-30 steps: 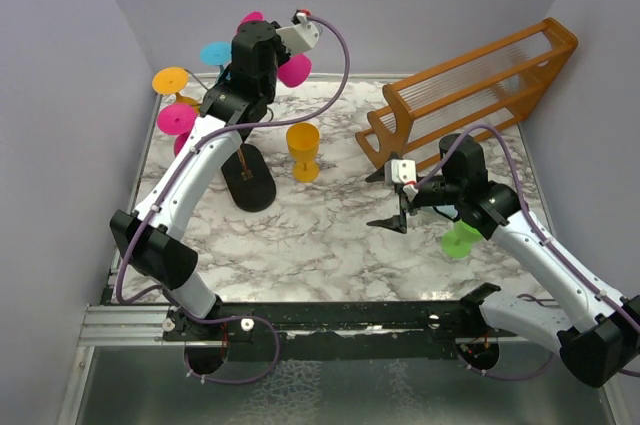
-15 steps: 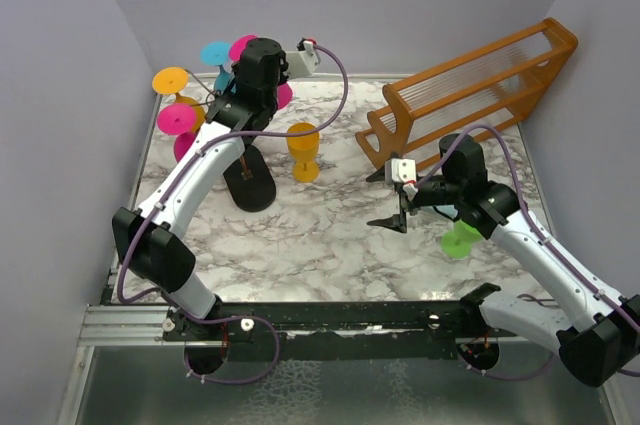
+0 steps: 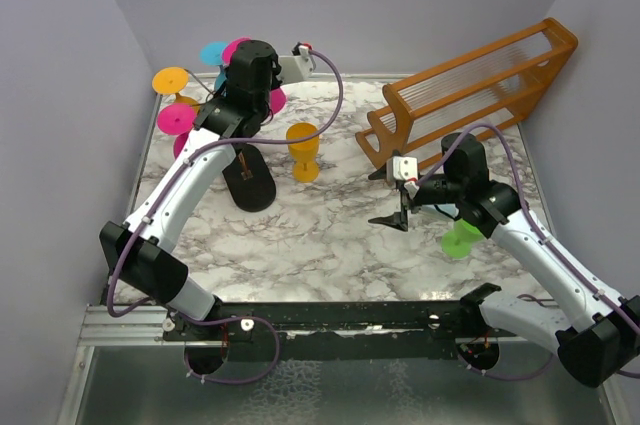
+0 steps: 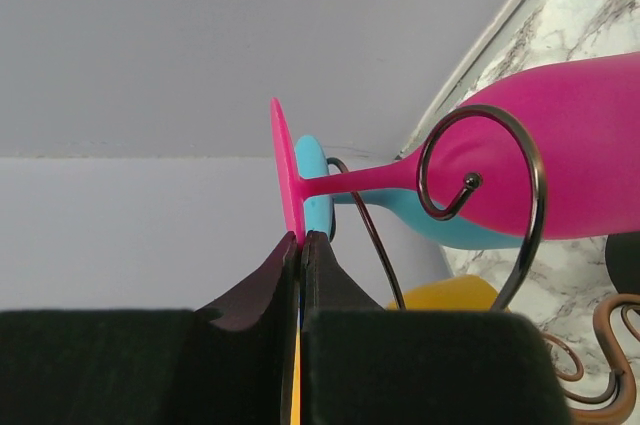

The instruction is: Place the wine glass upside down on the wine glass rack

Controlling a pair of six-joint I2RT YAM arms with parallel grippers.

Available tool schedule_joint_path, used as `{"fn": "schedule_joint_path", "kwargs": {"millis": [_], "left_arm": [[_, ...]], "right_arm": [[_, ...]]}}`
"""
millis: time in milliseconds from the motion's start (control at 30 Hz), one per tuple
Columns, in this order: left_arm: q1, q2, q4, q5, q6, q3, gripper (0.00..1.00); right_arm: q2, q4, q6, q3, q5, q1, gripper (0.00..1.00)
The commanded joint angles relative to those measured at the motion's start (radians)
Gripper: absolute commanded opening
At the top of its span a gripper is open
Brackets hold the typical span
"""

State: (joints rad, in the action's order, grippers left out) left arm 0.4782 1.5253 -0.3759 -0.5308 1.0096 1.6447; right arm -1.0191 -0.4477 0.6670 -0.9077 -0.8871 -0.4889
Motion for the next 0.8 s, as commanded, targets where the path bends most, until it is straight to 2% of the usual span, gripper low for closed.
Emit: {"fn": "schedule_joint_path", "kwargs": {"millis": [0, 500, 767], "left_arm": [[0.000, -0.039, -0.038, 0.023, 0.019, -0.013, 0.00], [0.011, -0.072, -0.176, 0.103, 0.012, 0.012, 0.00], [0.021, -0.086, -0.193, 0.114, 0.012, 0.005, 0.00]], "right_arm": [[0.008, 0.027, -0.010, 0.006, -0.004, 0.009, 0.92], [0.005, 0.025, -0.014, 0.006, -0.018, 0.021, 0.92], [0.003, 0.026, -0.015, 0.006, -0.026, 0.028, 0.92]]}}
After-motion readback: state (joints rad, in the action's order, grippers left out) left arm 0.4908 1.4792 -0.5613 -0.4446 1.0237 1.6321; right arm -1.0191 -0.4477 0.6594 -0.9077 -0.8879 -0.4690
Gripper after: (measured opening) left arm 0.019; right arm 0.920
